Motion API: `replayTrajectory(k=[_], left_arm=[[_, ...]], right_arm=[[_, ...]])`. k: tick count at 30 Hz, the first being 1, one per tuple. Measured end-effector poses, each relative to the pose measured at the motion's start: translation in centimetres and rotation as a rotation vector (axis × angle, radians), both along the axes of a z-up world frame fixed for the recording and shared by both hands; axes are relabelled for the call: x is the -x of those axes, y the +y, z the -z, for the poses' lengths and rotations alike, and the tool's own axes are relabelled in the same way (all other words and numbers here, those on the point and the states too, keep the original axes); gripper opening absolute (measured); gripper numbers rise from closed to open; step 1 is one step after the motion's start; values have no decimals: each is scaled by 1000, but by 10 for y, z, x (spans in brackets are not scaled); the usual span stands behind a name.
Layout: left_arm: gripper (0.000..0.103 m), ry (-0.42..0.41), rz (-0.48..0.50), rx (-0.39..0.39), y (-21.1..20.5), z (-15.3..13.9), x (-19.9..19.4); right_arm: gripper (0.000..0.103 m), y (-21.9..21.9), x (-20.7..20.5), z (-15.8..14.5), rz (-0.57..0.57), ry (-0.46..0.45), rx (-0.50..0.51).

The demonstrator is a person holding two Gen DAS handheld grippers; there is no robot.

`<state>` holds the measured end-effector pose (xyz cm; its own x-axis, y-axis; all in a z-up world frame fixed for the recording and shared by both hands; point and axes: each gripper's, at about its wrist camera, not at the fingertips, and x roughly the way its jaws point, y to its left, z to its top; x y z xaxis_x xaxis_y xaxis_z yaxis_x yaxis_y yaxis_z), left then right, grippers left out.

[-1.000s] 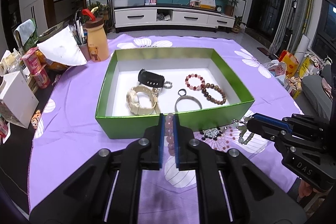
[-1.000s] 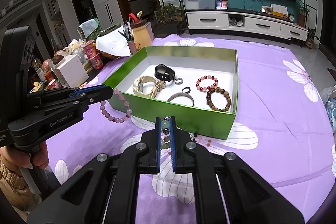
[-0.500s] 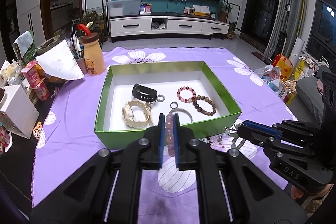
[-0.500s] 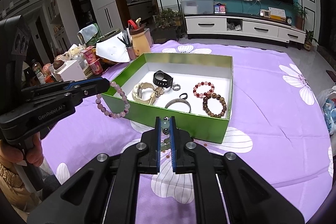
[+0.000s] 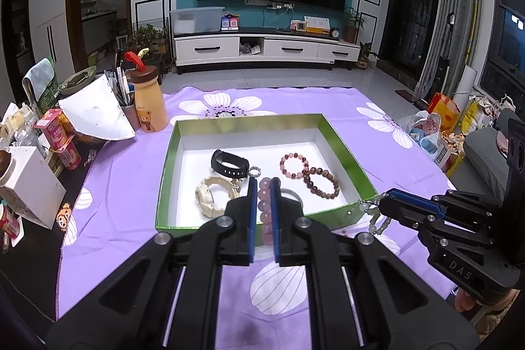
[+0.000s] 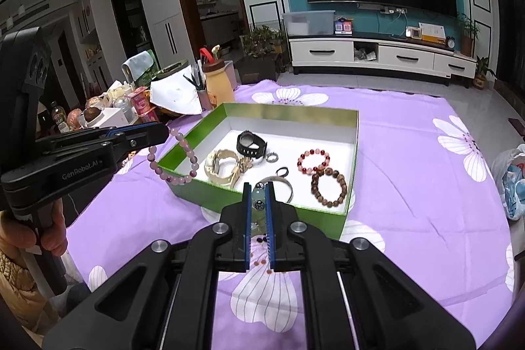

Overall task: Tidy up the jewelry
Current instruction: 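Carry the pink bracelet and jade pendant over the green box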

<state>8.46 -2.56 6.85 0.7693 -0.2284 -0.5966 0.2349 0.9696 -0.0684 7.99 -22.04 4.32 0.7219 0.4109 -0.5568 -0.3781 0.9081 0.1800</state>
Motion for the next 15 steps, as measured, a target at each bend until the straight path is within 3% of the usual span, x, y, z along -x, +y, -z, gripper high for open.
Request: replayTrajectory(k=[15], left_arm=[[7,-21,-3,-9,-4,-14,-30]], right_arm=[[7,-1,-29,-17,13,-40,-18]])
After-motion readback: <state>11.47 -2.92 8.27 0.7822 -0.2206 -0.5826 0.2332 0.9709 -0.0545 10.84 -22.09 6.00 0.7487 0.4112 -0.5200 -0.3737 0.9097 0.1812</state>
